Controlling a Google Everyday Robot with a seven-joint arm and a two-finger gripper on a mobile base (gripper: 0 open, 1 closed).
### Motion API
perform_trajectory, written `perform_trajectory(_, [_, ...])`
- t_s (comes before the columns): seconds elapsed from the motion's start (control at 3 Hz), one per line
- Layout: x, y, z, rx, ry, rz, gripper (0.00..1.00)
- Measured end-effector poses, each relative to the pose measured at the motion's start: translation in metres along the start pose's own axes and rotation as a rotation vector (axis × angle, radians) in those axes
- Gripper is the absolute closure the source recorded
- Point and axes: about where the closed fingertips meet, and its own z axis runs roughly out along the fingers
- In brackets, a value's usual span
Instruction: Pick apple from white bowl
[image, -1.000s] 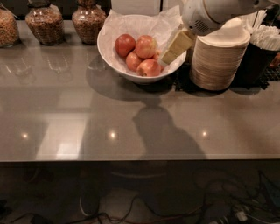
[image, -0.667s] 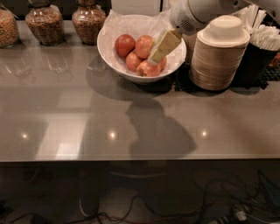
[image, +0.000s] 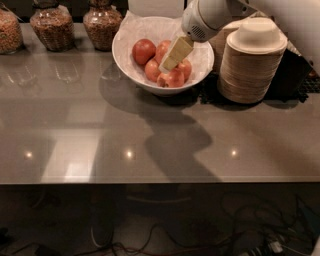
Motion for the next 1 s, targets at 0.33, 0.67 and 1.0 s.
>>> perform_trajectory(0.33, [0.003, -0.008, 0.020, -0.008, -0.001, 0.035, 0.00])
perform_trajectory(0.67, [0.010, -0.015, 0.037, -0.015, 0.008, 0.066, 0.06])
perform_trajectory(1.0, [0.017, -0.016, 0.053, -0.028, 0.024, 0.091, 0.11])
